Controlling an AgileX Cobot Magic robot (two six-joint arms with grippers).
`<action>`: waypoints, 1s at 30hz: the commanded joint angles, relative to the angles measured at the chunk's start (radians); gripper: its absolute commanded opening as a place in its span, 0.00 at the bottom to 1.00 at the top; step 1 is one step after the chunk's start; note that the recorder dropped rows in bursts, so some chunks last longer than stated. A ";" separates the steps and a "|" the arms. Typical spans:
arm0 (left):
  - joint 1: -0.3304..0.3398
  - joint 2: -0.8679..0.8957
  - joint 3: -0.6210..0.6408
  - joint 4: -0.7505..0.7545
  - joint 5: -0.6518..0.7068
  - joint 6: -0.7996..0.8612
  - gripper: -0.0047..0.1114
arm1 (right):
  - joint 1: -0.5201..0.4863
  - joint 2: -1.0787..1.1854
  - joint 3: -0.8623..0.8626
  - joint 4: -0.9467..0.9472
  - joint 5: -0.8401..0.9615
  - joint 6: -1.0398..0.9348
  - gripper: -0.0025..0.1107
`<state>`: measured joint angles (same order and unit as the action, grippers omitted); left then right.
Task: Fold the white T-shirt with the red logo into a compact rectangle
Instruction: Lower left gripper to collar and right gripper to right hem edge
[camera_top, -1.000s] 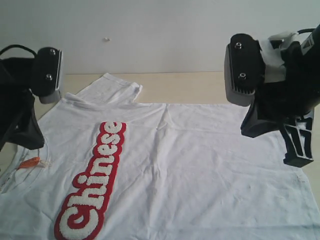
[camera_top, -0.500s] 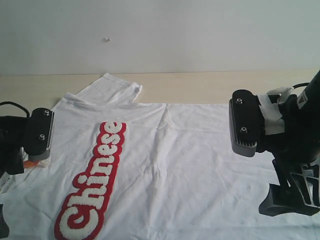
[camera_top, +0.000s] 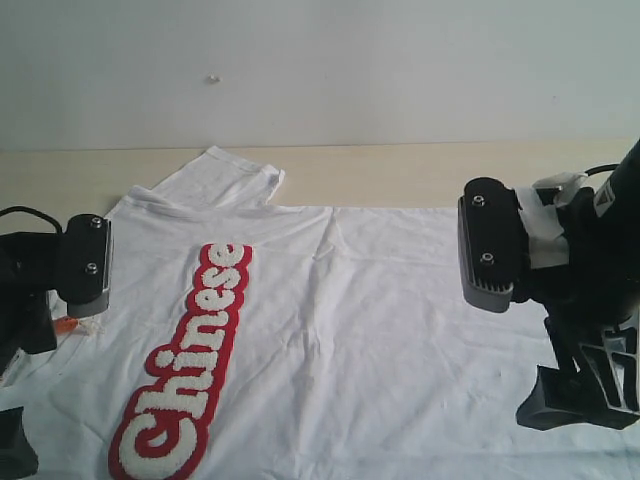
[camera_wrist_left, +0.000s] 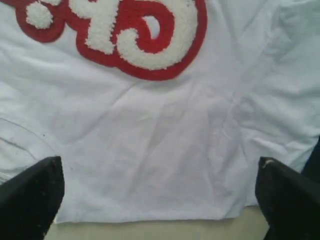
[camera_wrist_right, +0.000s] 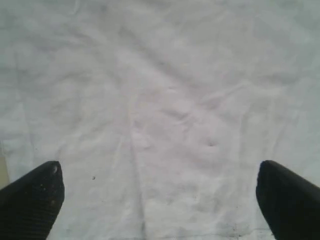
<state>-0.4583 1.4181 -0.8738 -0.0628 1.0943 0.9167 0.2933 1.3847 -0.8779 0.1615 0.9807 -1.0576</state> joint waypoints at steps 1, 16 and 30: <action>-0.003 0.002 0.002 0.011 -0.056 -0.005 0.95 | 0.003 -0.003 0.004 -0.060 0.008 -0.043 0.95; 0.265 0.159 -0.070 -0.030 -0.204 0.582 0.95 | -0.155 0.127 0.004 -0.231 -0.062 -0.205 0.95; 0.309 0.452 -0.316 -0.026 -0.145 0.635 0.94 | -0.162 0.204 0.004 -0.226 -0.116 -0.216 0.95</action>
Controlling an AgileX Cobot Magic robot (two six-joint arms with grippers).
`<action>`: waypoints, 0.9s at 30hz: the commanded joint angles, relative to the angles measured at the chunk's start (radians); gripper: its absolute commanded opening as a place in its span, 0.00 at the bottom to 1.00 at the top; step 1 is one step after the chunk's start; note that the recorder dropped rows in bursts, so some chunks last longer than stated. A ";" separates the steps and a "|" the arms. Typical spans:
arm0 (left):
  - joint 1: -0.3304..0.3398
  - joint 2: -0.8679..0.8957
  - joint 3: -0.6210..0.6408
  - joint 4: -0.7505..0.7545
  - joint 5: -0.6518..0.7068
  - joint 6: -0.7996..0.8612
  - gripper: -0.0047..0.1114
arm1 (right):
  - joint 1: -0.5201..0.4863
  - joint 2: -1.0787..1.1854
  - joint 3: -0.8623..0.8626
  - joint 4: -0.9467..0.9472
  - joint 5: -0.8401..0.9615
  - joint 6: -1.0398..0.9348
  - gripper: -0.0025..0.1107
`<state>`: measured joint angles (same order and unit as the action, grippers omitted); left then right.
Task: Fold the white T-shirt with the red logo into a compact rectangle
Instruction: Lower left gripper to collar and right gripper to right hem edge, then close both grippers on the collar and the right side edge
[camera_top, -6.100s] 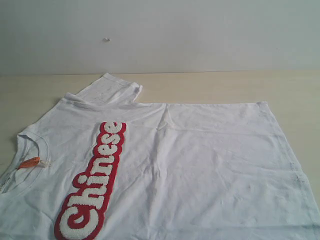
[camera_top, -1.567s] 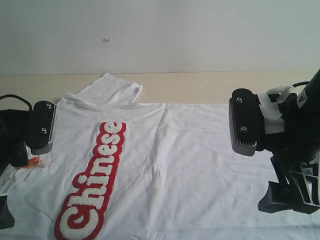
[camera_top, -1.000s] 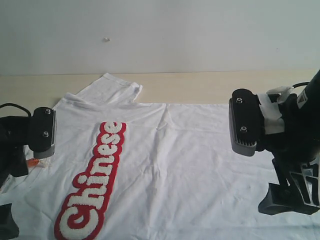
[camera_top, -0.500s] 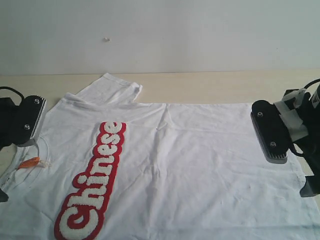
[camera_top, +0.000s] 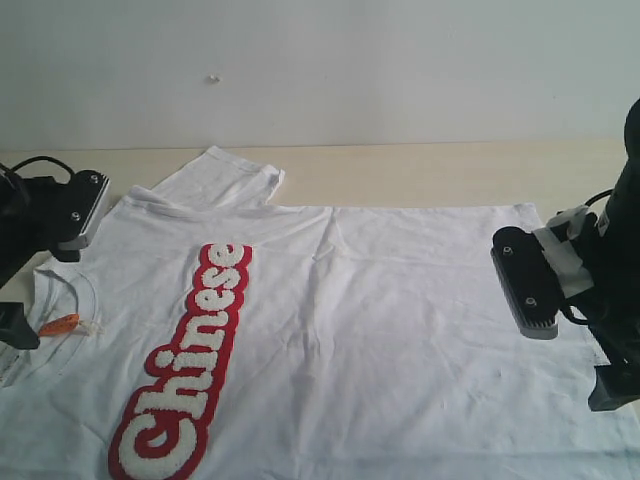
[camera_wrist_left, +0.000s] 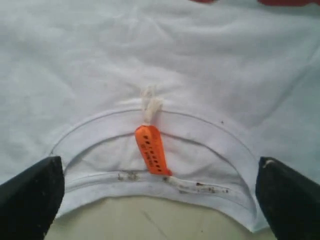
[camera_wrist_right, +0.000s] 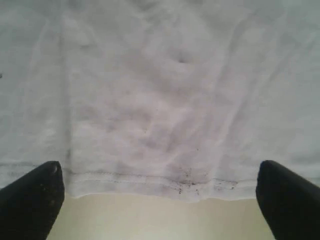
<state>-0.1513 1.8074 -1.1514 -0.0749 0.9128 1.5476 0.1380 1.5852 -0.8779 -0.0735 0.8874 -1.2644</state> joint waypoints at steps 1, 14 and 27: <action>0.002 0.082 -0.040 -0.009 0.036 0.004 0.94 | -0.006 0.003 0.004 0.009 -0.023 -0.011 0.95; 0.004 0.203 -0.065 0.066 -0.060 0.016 0.94 | -0.006 0.003 0.004 0.055 -0.023 -0.012 0.95; 0.013 0.243 -0.127 0.069 0.067 0.014 0.94 | -0.006 0.020 0.004 0.041 -0.054 -0.032 0.95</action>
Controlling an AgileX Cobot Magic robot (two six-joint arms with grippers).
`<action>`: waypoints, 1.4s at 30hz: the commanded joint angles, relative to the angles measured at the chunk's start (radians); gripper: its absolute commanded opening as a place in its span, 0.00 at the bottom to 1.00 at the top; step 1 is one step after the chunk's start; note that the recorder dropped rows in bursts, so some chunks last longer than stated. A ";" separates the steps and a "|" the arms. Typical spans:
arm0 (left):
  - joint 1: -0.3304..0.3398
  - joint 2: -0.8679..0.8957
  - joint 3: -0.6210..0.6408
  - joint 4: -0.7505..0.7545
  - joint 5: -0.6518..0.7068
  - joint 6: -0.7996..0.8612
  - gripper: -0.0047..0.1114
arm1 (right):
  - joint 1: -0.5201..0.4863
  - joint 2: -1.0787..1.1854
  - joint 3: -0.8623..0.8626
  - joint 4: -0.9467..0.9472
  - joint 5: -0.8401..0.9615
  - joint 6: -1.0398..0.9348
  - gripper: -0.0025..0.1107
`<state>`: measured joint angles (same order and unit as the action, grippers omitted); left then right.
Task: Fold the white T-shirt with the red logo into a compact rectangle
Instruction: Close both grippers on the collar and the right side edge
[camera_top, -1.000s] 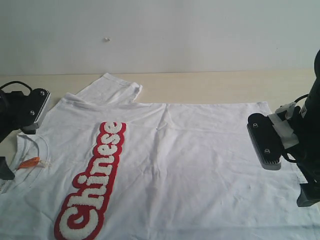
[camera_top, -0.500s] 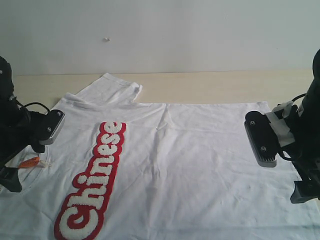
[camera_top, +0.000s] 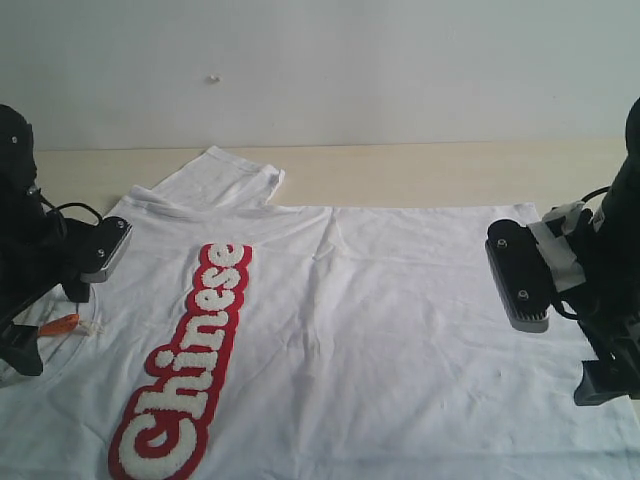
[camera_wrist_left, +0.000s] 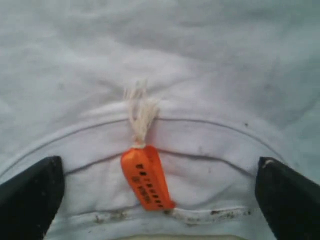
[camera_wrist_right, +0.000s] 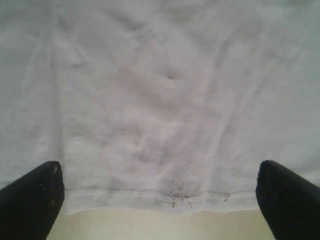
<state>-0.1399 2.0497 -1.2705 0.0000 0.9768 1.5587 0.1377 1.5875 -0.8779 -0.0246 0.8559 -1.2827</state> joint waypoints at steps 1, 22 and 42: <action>0.002 0.006 -0.008 -0.006 0.001 0.000 0.94 | -0.006 0.023 0.004 -0.008 -0.024 -0.013 0.95; 0.002 0.108 -0.008 -0.036 -0.002 -0.140 0.94 | -0.006 0.044 0.004 -0.008 -0.085 0.050 0.95; 0.002 -0.051 0.061 -0.069 -0.006 -0.135 0.94 | -0.191 0.183 0.002 0.173 -0.112 -0.173 0.90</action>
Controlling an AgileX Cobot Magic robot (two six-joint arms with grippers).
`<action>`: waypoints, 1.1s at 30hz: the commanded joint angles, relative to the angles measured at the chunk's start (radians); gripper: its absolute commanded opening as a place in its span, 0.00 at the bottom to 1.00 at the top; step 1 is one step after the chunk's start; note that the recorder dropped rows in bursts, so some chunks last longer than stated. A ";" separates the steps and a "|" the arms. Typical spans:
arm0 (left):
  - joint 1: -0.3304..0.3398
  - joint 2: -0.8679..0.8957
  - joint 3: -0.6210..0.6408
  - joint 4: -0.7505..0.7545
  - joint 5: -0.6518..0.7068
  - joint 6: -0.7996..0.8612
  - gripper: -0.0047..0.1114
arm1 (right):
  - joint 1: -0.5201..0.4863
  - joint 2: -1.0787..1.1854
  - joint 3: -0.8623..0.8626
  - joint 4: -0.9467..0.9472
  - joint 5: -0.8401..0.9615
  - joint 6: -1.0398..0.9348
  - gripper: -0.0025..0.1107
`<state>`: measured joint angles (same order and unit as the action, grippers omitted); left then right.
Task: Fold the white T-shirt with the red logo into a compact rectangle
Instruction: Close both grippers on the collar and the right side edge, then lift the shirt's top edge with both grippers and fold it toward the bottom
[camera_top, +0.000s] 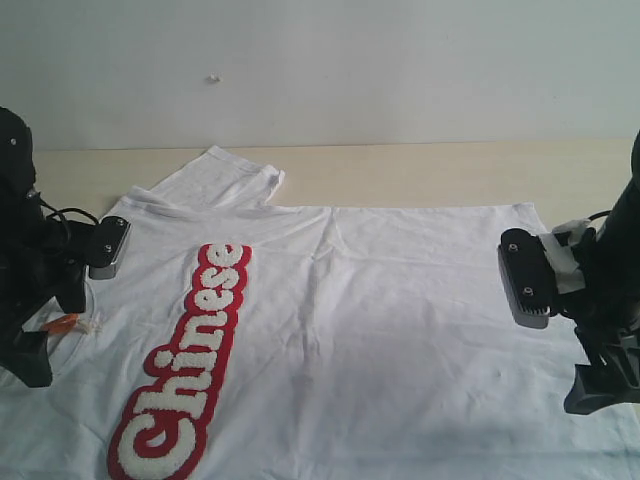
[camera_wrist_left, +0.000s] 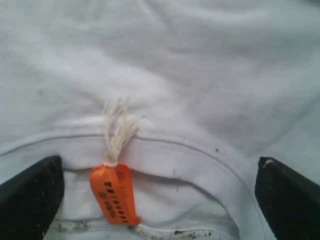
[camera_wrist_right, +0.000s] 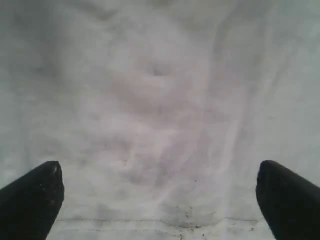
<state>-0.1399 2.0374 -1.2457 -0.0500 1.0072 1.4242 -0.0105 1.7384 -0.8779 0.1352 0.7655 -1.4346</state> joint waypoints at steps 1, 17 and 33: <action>0.002 -0.045 0.049 -0.019 -0.049 0.000 0.94 | -0.048 0.039 0.002 0.010 -0.037 -0.021 0.90; 0.002 -0.052 0.067 -0.017 -0.078 -0.019 0.94 | -0.056 0.185 -0.086 0.019 -0.055 -0.057 0.84; 0.002 -0.052 0.067 -0.017 -0.071 -0.019 0.94 | -0.056 0.217 -0.091 0.019 -0.053 0.000 0.02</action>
<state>-0.1399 1.9947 -1.1849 -0.0588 0.9325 1.4129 -0.0616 1.9229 -0.9811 0.1698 0.7285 -1.4497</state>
